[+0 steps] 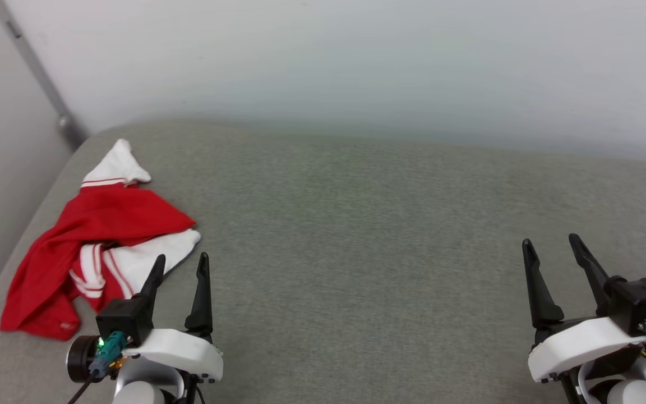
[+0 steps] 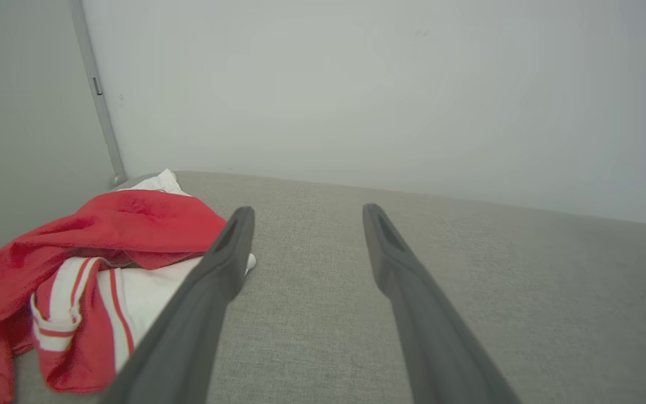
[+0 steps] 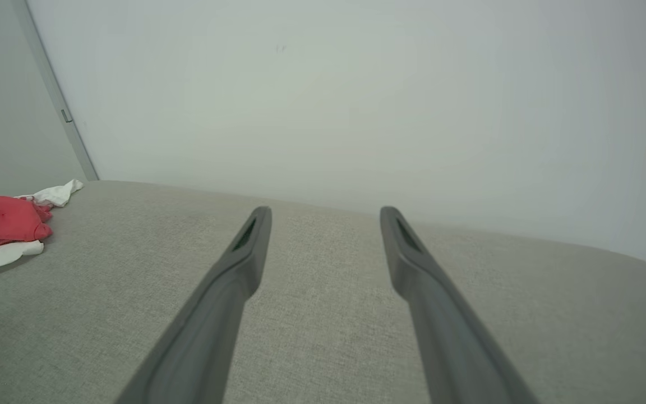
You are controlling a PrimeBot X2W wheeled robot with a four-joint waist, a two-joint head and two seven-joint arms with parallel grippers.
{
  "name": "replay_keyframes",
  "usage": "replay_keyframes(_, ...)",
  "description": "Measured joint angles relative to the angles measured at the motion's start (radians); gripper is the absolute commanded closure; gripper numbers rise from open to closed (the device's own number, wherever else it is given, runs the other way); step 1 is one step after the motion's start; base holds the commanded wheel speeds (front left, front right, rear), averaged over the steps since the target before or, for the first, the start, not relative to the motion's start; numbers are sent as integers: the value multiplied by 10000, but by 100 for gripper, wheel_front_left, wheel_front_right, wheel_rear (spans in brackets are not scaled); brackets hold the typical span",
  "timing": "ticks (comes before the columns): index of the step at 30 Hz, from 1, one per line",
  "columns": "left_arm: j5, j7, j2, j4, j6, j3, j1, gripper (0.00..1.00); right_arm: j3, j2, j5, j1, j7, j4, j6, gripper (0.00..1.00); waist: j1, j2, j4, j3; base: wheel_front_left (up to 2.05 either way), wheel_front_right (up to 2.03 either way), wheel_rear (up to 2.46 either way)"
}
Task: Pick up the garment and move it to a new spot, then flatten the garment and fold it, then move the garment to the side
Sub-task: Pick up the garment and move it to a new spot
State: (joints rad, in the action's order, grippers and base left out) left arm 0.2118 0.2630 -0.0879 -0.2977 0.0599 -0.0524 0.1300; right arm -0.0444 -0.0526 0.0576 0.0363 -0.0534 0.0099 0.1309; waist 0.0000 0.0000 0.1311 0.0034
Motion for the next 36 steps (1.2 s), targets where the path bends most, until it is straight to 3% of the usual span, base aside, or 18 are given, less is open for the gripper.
replay_keyframes(23,307,0,-50,167,-257,941,-93,0,1011,8,27,425,-19,59,0,0,0,0,3449,269,0,0,0)
replay_keyframes(36,123,0,-138,163,-224,909,279,0,1227,8,-71,721,77,67,0,0,0,0,3464,552,0,0,0)
